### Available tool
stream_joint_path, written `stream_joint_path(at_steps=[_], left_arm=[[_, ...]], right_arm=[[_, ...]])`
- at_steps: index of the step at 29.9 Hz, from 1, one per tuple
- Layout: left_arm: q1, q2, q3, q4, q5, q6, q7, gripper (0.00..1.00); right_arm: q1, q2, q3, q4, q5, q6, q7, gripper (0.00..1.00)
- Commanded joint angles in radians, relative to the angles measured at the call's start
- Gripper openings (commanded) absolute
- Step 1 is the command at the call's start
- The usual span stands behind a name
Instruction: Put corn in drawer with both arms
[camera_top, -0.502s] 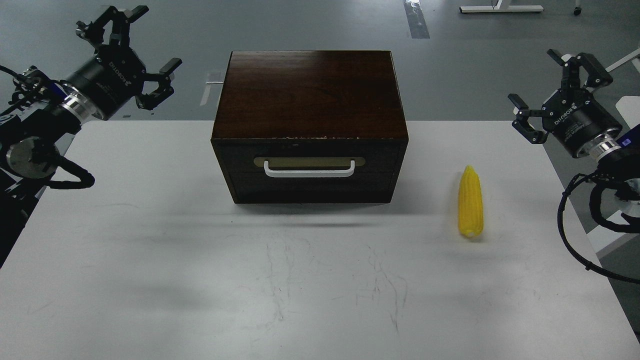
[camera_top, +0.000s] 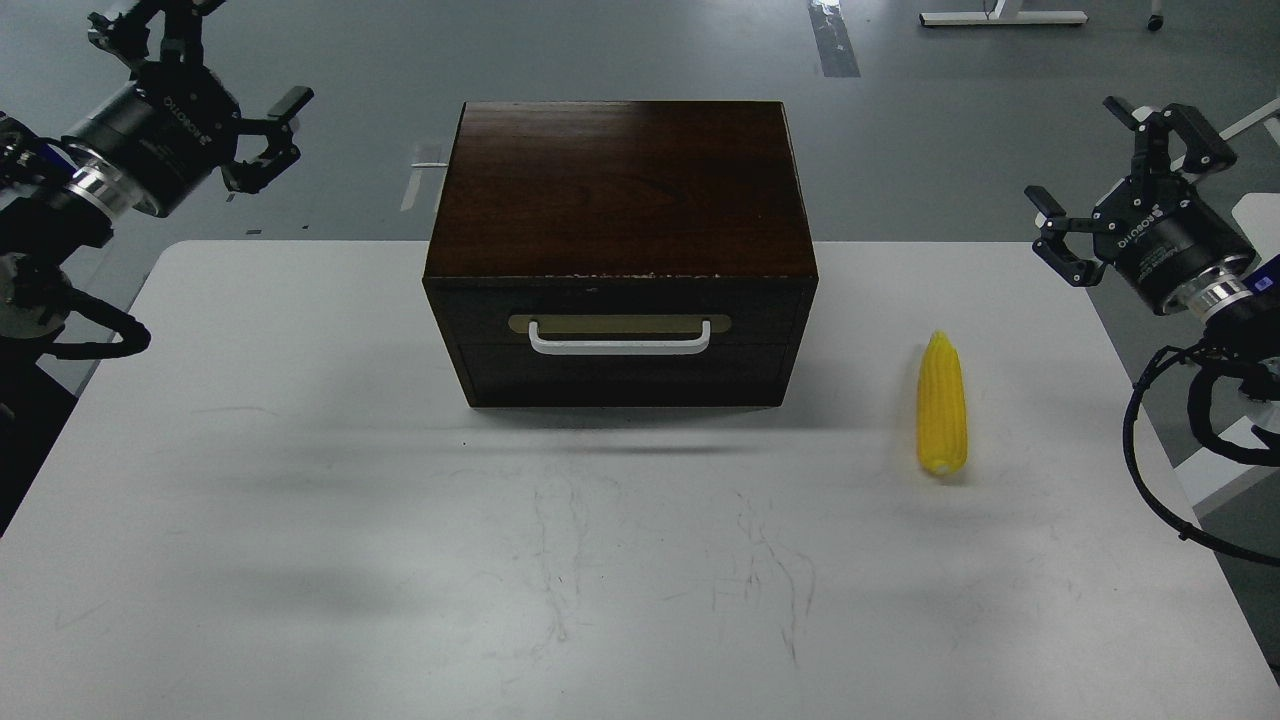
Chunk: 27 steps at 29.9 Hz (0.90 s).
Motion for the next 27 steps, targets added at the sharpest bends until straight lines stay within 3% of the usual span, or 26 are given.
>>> stream_joint_path(at_steps=[1,4,7,9,14,19,24,27], left_arm=[[-0.089,-0.002,0.014,0.029,0.083,0.000,0.001,0.99],[-0.109,0.001,0.003,0.015,0.211,0.000,-0.013,0.99],[-0.164,0.002,0.000,-0.067,0.422,0.000,-0.068,0.99],[-0.209,0.002,0.001,-0.150,0.574,0.000,-0.107,0.99],[-0.276,0.001,0.003,-0.371,0.940,0.000,-0.116,0.99],[-0.295,-0.017,0.012,-0.553,1.284,0.000,-0.168,0.99],[-0.342,-0.093,0.108,-0.629,1.542,0.000,-0.189,0.99],[-0.450,-0.131,0.285,-0.623,1.701,0.000,-0.189,0.99]], right_arm=[[0.002,-0.001,0.011,0.001,0.000,0.000,0.000,1.00],[0.002,-0.001,0.014,-0.001,-0.002,0.000,0.000,1.00],[0.002,-0.002,0.014,-0.001,-0.002,0.000,0.000,1.00],[0.002,-0.004,0.023,-0.001,-0.002,0.000,0.000,1.00],[0.002,-0.011,0.025,0.001,0.000,0.000,0.001,1.00],[0.000,-0.021,0.029,0.003,0.000,0.000,0.001,1.00],[0.000,-0.022,0.031,0.003,-0.002,0.000,0.001,1.00],[0.000,-0.022,0.031,0.003,-0.002,0.000,0.001,1.00]])
